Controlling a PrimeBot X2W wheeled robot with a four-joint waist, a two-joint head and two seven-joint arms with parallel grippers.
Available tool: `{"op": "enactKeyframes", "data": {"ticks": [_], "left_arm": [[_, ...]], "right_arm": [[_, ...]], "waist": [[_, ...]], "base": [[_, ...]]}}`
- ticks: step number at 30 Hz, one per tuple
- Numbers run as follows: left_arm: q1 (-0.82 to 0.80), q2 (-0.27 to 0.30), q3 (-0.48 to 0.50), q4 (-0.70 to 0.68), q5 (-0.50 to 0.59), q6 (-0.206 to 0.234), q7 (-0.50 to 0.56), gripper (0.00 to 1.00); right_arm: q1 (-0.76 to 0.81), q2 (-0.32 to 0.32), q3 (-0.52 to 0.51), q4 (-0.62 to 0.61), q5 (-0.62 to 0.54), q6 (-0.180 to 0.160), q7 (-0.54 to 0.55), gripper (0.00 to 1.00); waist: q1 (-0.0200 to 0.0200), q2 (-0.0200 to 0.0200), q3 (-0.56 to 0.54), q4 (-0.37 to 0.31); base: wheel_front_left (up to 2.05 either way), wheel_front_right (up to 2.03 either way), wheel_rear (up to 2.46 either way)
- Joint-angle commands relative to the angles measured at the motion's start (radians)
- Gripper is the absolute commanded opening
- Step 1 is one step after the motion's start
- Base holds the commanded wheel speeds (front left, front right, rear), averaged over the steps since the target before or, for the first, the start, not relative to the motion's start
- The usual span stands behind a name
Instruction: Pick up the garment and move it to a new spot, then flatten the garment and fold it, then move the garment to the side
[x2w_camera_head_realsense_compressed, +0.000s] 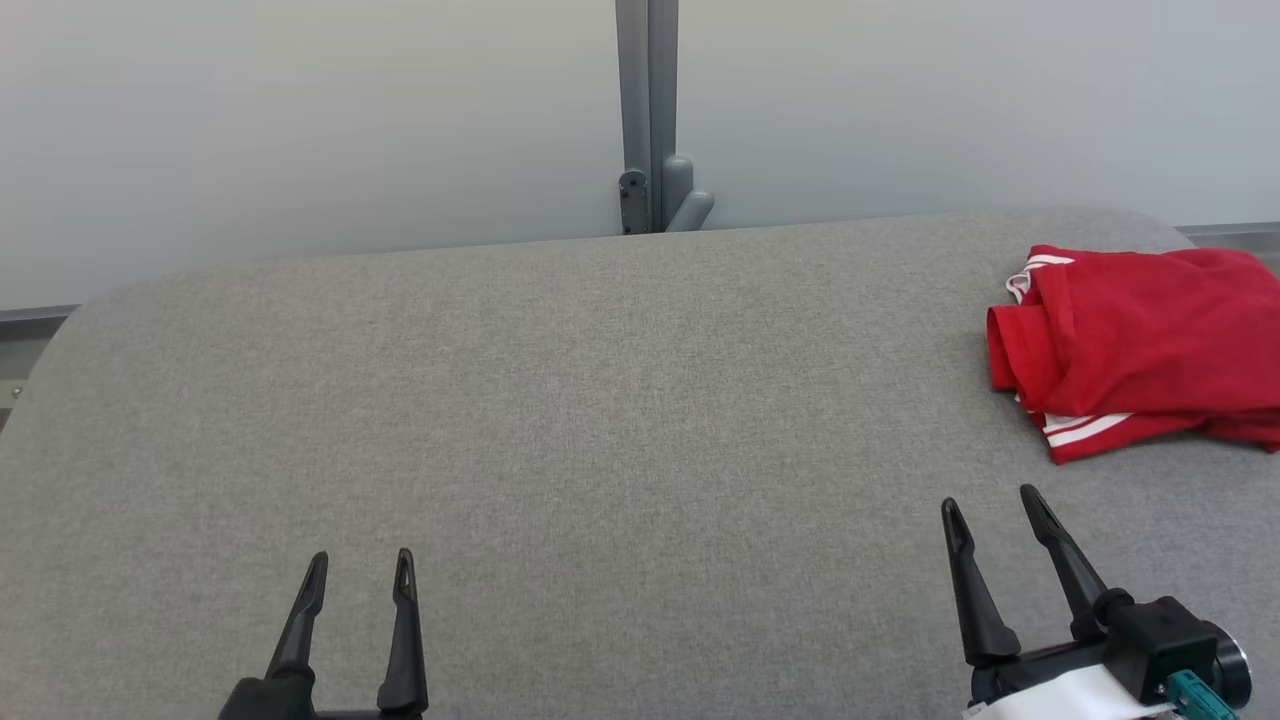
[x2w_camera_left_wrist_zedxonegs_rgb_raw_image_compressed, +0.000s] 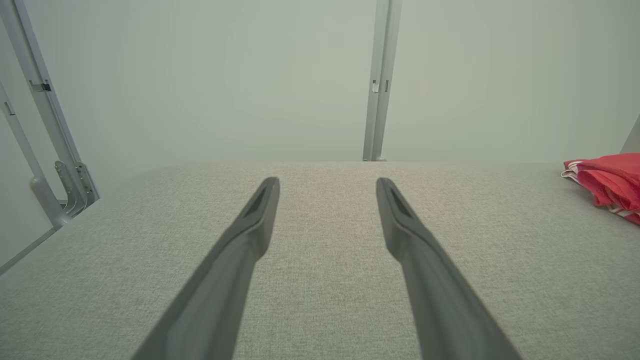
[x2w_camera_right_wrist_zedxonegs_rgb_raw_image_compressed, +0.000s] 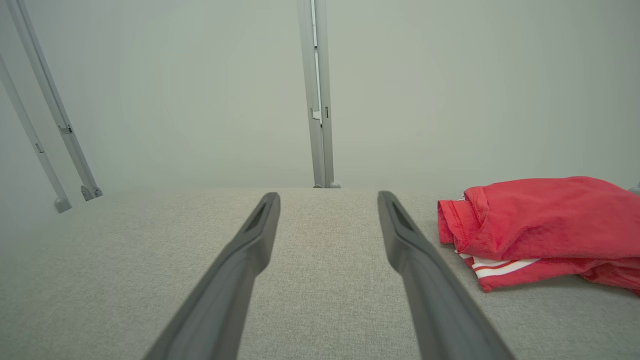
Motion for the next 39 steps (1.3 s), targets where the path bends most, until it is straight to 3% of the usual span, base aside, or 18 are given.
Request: {"op": "enactKeyframes", "data": {"ticks": [1, 22, 23, 27, 39], "left_arm": [[0.012, 0.001, 0.0, -0.005, 0.007, -0.001, -0.002, 1.0], [0.034, 0.001, 0.007, 0.012, -0.002, 0.01, -0.002, 1.0], [0.022, 0.0, 0.004, 0.012, 0.002, 0.007, 0.0, 0.0], [0.026, -0.001, -0.001, 0.052, 0.003, 0.007, 0.006, 0.0], [-0.007, 0.007, -0.001, 0.061, -0.245, -0.014, 0.04, 0.0]], "right_arm": [[0.018, -0.006, -0.002, -0.005, 0.004, -0.001, -0.003, 1.0], [0.052, 0.001, -0.016, -0.008, -0.012, -0.001, -0.003, 1.0], [0.04, 0.001, -0.015, -0.008, -0.006, 0.0, 0.0, 0.0], [0.046, 0.004, -0.012, 0.031, -0.007, 0.0, 0.001, 0.0], [0.025, -0.016, -0.036, 0.045, 0.259, 0.0, 0.053, 0.0]], "waist": [[0.0001, 0.0, -0.011, -0.002], [0.0001, 0.0, -0.023, 0.011], [0.0001, 0.0, -0.023, 0.011], [0.0001, 0.0, -0.022, 0.011], [0.0001, 0.0, -0.014, 0.009]], "base": [[0.0, 0.0, 0.0], [0.0, 0.0, 0.0], [0.0, 0.0, 0.0], [0.0, 0.0, 0.0], [0.0, 0.0, 0.0]]}}
